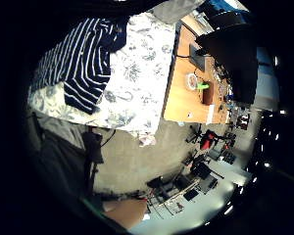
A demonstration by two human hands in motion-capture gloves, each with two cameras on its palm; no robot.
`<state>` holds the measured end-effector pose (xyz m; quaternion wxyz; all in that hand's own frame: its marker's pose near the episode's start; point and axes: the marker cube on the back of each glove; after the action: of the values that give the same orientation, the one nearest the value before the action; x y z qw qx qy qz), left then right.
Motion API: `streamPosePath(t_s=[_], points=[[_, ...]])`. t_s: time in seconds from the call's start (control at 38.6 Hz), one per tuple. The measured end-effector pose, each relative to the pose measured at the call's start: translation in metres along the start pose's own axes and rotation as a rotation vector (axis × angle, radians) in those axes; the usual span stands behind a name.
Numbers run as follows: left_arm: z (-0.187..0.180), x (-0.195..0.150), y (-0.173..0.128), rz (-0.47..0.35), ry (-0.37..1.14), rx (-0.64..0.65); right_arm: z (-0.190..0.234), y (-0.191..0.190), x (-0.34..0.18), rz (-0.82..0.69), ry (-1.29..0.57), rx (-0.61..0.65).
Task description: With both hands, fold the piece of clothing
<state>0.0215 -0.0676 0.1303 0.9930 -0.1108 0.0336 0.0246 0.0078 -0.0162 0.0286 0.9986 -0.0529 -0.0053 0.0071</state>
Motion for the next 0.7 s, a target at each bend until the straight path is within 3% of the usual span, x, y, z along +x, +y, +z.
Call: streamPosePath(t_s=[0.23,0.28,0.36,0.41,0.52,0.6,0.7], points=[[0.070,-0.003,-0.040,-0.039,-0.009,-0.175,0.021,-0.009,0.005,0.004,0.004,-0.057],[0.070,-0.004,-0.038,-0.077,-0.018,-0.194,0.027,-0.013,0.008,0.008,0.006,-0.069],[0.056,0.006,-0.005,-0.127,-0.007,-0.247,0.035,-0.018,0.011,0.017,0.013,-0.087],[0.044,0.014,0.008,-0.078,-0.005,-0.154,0.040,-0.019,0.009,0.013,0.015,-0.099],[0.044,0.000,-0.027,-0.086,-0.069,0.066,0.055,-0.023,0.006,-0.001,0.019,-0.133],[0.031,0.004,-0.019,-0.064,-0.013,0.077,0.070,-0.027,0.003,-0.017,0.032,-0.173],[0.026,-0.023,-0.054,-0.154,-0.024,0.126,0.097,-0.026,-0.013,-0.018,0.077,-0.267]])
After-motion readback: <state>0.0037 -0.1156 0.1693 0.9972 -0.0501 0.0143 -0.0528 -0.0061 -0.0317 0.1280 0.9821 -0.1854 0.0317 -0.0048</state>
